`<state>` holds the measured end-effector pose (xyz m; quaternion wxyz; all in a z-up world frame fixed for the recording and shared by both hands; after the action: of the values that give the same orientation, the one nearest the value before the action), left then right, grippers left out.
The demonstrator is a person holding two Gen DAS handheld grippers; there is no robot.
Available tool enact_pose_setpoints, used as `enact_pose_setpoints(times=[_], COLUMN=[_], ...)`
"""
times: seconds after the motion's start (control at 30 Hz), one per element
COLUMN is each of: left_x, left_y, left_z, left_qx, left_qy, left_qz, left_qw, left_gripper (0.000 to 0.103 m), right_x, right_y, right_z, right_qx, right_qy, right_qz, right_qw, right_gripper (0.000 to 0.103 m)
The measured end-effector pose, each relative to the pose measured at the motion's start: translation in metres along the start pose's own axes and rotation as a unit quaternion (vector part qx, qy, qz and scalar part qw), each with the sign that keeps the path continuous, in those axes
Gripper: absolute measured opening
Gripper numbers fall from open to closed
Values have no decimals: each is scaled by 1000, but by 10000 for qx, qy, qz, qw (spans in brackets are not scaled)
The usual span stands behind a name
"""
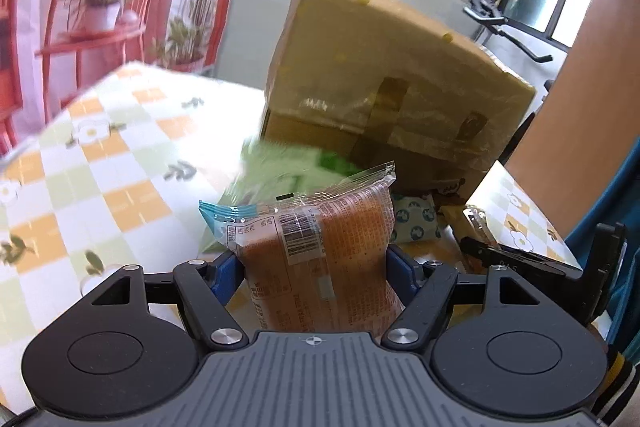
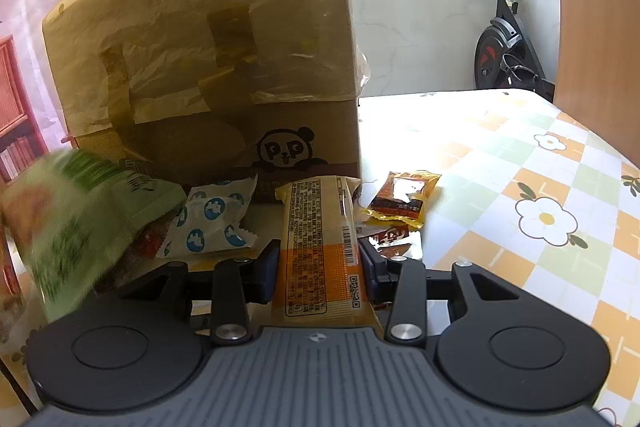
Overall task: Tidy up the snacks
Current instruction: 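Lift the cake bag with the left tool while the right tool lifts the snack bar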
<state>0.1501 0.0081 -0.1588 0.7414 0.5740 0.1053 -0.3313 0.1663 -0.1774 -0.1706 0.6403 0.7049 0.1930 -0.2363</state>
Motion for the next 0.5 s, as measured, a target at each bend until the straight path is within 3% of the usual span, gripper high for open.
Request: enact_pose_setpoints(times=[0.5], left_x=[-16], left_y=[41], left_z=[-3], left_qx=[-39], left_qy=[-39], left_qz=[483], left_qw=[9988], left_gripper=[76], right_x=[-14], right_y=[5], right_z=[2], right_qx=[113], right_qy=[-66], right_qz=[287], right_qw=[9995], right_gripper=[42])
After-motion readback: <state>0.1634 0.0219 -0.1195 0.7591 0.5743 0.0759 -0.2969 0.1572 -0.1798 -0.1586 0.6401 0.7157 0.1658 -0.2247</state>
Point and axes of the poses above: each gripper's, at about its wrist camera, not at the fingertips, and x roughly the way its jaws point, z to its right, y to its top, the point moved 9 cm from there along x, roughly the way its jaws point, and after that the axes turned 7 degrees about -y, right-handed, at the moved point
